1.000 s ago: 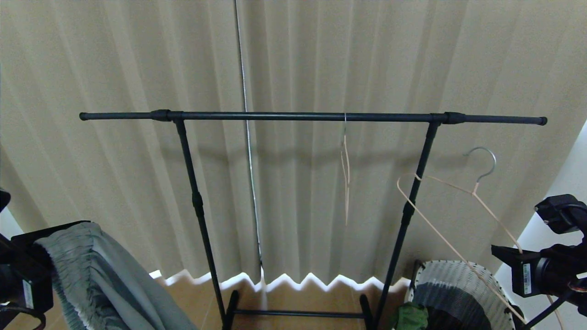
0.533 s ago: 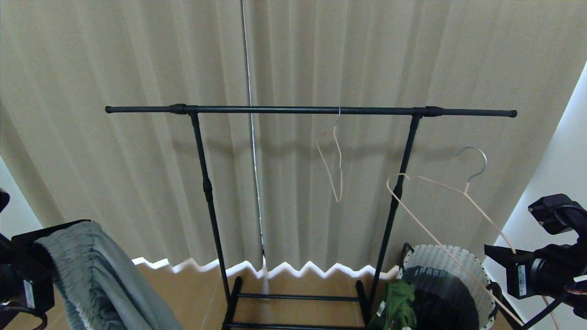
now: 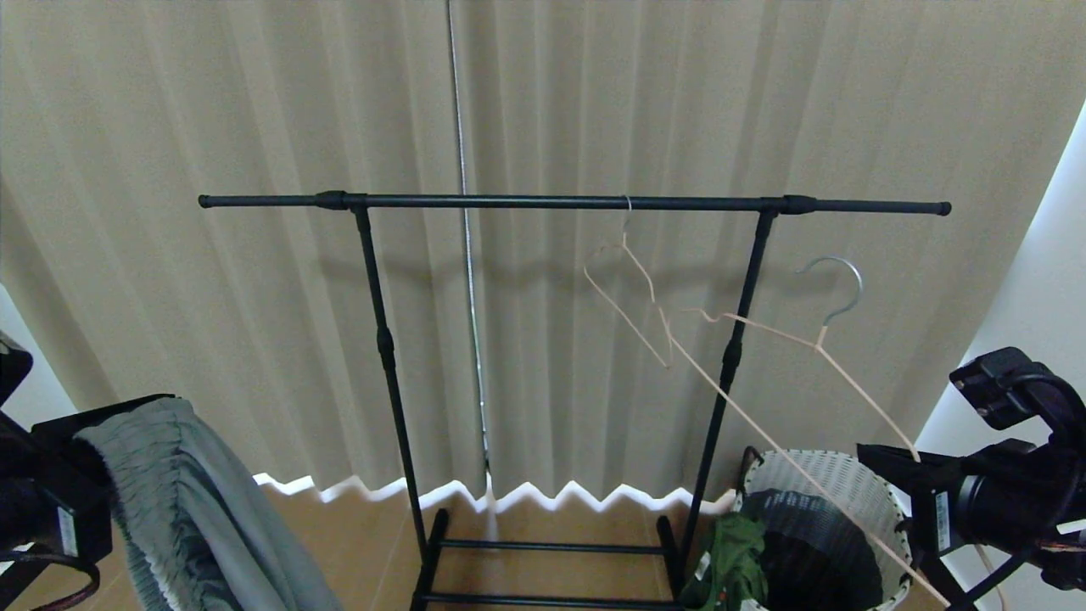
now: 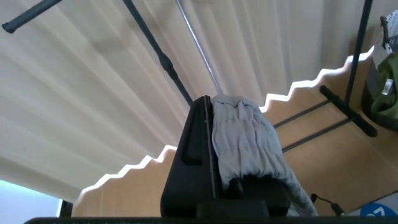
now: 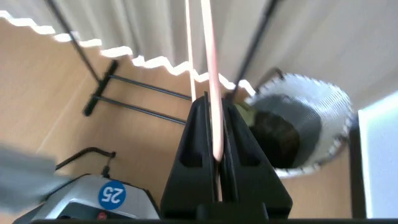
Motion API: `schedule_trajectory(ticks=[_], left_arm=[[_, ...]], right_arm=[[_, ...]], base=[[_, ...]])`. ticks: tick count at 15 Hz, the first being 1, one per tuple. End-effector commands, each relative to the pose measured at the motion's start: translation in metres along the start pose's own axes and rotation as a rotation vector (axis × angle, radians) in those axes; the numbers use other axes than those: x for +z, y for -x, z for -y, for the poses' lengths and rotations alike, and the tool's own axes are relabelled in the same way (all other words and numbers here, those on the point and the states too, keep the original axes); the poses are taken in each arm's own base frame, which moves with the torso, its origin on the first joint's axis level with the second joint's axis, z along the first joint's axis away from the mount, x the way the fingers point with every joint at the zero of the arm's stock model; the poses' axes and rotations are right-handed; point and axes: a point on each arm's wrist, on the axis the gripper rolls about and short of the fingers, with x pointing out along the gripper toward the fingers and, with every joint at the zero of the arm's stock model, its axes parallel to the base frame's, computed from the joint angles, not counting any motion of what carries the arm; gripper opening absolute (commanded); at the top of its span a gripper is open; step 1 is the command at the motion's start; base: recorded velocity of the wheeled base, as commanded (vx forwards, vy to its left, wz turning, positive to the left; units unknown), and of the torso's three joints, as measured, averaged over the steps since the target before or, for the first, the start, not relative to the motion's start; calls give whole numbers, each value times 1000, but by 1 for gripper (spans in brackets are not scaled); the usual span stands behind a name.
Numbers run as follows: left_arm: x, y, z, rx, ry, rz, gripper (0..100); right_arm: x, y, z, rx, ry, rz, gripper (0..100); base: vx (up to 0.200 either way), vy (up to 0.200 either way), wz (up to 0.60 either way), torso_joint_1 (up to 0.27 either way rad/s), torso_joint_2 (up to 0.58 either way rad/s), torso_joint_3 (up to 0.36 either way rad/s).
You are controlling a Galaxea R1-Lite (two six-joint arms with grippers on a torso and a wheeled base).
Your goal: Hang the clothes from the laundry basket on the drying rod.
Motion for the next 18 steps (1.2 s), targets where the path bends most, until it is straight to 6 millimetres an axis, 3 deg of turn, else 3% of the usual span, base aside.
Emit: schedule_trajectory(ticks=[1,3,5,9,13,15,18], left_arm=[[8,-17,-6,-11,13,-21,0],[14,-33,-4,-62,42,-30,0],[33,-52,2,-111,83,-13,0],[63,-103,12,19,138,-76,0],[64,-146,14,84,196,-140,0],[65,-155,13,112,206,-150,0],[72,-156,10,153,215,-137,0]], right_arm=[[6,11,-17,103,37,53,0],[11,13,-28,164,60,102,0],[19,8,-35,198,62,149,0],[24,-4,-56,327,62,180,0],[16,-2,-82,448,92,146,0],[12,6,-101,543,76,124,0],[7,14,-113,610,101,115,0]], base=[[0,0,0,0,0,0],[0,0,0,0,0,0],[0,0,0,0,0,0],[0,0,0,0,0,0],[0,0,0,0,0,0],[0,0,0,0,0,0],[0,0,0,0,0,0]])
